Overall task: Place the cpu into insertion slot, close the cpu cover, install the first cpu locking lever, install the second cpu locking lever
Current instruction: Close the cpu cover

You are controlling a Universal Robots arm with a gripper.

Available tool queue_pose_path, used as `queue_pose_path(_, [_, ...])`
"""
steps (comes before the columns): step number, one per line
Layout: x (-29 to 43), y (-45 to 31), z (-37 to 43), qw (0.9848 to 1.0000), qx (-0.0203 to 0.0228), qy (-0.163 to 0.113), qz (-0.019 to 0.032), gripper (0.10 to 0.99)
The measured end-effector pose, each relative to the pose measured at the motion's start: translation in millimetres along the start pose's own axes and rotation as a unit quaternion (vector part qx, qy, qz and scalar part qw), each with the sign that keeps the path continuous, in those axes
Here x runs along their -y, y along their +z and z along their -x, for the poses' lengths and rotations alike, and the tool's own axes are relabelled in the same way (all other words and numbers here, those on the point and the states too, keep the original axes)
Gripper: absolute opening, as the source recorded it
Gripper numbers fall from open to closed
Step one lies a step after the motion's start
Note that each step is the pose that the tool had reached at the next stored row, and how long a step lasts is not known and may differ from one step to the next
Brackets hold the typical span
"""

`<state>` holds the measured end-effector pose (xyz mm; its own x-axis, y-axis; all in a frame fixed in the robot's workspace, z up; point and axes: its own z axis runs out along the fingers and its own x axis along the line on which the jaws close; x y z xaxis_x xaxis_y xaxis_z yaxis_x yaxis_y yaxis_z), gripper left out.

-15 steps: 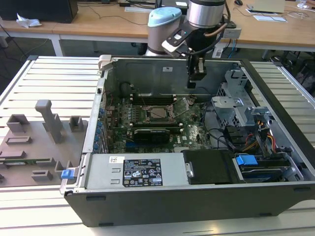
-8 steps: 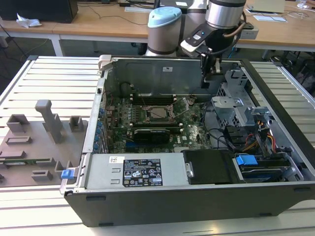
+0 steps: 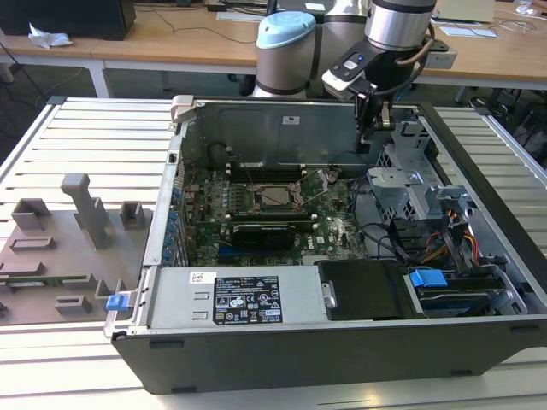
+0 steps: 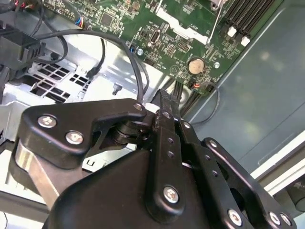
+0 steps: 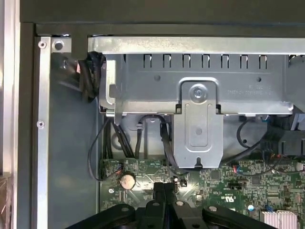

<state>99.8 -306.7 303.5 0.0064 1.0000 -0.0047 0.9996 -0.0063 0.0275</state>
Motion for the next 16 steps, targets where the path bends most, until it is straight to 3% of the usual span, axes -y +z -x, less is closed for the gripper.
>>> queue_pose_path(5, [-0.9, 11.6, 0.0, 1.0000, 0.0000, 0.000, -0.0007, 0.106])
queue_pose_path(8, [2.7, 19.2, -0.1, 1.0000, 0.0000, 0.000, -0.0023, 0.106])
queue_pose_path(10, [2.8, 20.2, 0.0, 0.9999, 0.0001, 0.000, -0.0109, 0.106])
queue_pose_path(12, [1.3, 20.7, -0.1, 0.9997, 0.0003, 0.000, -0.0257, 0.106])
queue_pose_path(13, [1.3, 21.3, -0.1, 0.9995, 0.0005, -0.001, -0.0302, 0.106])
queue_pose_path(16, [3.3, 24.1, -0.1, 0.9995, -0.0034, -0.010, -0.0306, 0.106])
